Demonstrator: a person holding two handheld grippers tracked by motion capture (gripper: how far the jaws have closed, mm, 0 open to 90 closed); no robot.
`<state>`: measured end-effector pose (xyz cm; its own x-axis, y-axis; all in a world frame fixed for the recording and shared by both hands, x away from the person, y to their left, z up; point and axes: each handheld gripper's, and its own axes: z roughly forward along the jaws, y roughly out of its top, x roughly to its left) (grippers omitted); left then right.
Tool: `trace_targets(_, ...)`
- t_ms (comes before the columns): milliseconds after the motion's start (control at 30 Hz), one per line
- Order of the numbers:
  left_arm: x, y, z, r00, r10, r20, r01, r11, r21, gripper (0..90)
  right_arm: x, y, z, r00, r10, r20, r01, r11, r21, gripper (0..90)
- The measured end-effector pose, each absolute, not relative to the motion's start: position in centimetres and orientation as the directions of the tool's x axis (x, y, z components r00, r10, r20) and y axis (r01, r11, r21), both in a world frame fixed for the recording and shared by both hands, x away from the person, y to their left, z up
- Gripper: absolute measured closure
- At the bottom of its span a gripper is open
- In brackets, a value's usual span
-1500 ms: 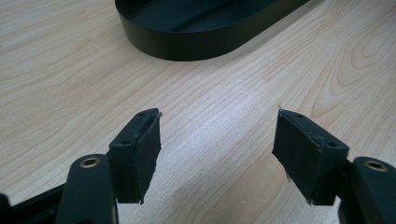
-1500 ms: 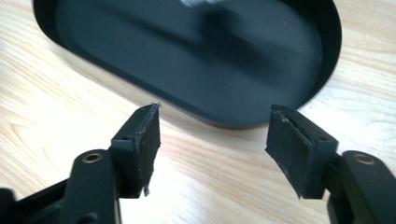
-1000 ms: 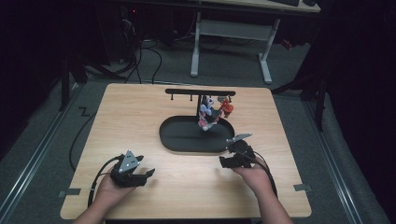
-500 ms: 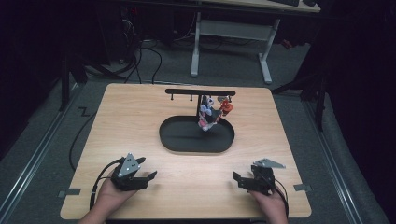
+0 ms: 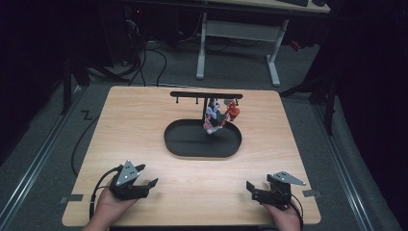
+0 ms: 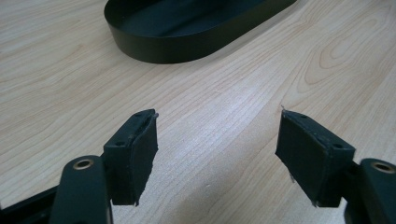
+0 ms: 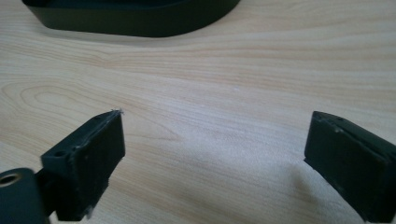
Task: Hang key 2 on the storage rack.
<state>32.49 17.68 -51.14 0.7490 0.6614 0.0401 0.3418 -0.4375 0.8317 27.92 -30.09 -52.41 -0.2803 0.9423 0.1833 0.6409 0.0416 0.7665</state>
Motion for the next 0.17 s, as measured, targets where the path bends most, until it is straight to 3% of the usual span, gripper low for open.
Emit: trace_targets(167,32.22,18.00,-50.84,0.754,0.655,0.051,0.329,-0.443,0.834,29.4,28.00,-30.36,-52.09,-0.242,0.955,0.173,0.627,0.017,0.779,2.6)
